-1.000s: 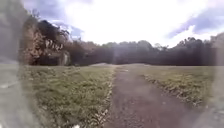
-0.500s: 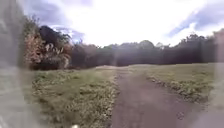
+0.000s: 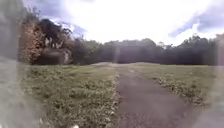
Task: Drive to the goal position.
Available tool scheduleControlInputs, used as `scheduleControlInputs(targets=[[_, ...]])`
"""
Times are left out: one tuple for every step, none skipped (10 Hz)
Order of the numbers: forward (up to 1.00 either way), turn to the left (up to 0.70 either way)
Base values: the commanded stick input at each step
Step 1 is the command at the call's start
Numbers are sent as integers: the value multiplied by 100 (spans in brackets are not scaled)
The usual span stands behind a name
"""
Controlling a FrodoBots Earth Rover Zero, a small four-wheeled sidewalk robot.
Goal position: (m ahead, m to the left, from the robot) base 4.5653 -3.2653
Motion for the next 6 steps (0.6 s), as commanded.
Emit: scheduleControlInputs(targets=[[100, -15], [100, -34], [100, -40], [100, -40], [100, -40], [100, -26]])
